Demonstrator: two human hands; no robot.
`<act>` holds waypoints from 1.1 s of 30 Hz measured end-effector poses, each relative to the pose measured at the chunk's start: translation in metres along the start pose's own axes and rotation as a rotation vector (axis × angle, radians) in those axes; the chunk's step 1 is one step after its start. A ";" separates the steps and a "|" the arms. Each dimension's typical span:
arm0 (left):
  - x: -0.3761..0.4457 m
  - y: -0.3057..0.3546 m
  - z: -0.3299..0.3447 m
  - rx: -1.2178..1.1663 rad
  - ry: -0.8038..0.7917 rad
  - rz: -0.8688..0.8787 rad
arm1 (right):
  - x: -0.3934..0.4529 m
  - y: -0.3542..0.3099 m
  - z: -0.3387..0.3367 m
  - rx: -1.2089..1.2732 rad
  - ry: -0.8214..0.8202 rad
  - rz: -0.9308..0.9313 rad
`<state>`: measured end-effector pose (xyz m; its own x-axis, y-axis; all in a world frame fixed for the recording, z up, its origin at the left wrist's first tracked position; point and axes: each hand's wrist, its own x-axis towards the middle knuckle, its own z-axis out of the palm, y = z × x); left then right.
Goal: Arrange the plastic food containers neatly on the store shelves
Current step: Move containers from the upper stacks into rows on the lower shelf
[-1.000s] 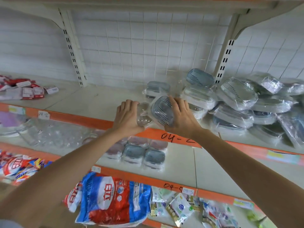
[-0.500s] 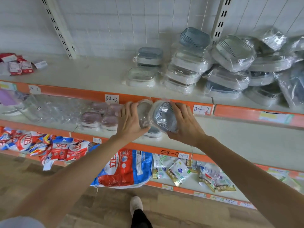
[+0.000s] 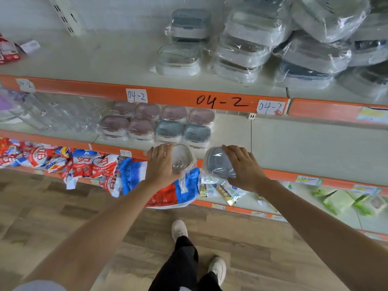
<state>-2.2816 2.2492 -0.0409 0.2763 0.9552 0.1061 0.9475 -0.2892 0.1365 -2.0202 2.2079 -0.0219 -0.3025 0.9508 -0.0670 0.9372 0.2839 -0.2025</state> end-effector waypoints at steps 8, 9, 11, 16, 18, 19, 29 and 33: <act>0.014 -0.036 -0.007 0.059 -0.046 0.034 | 0.018 -0.030 0.015 -0.022 -0.037 0.085; 0.016 -0.040 -0.009 0.062 -0.044 0.055 | 0.020 -0.035 0.015 -0.024 -0.027 0.096; 0.022 -0.052 -0.012 0.057 -0.036 0.090 | 0.027 -0.046 0.014 -0.038 -0.008 0.133; 0.032 -0.085 -0.012 0.071 -0.071 0.140 | 0.050 -0.077 0.022 -0.030 0.040 0.237; 0.038 -0.094 -0.011 0.083 -0.099 0.142 | 0.060 -0.085 0.030 -0.020 0.065 0.254; 0.042 -0.097 -0.010 0.090 -0.111 0.144 | 0.065 -0.088 0.034 -0.014 0.076 0.260; 0.100 -0.113 0.019 -0.011 -0.116 0.089 | 0.150 -0.075 0.054 -0.040 0.073 0.276; 0.120 -0.115 0.032 -0.027 -0.080 0.115 | 0.169 -0.067 0.054 -0.107 0.123 0.229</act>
<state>-2.3523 2.3986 -0.0750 0.3958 0.9173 0.0437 0.9045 -0.3976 0.1543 -2.1432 2.3427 -0.0721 -0.0630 0.9978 0.0218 0.9938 0.0648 -0.0908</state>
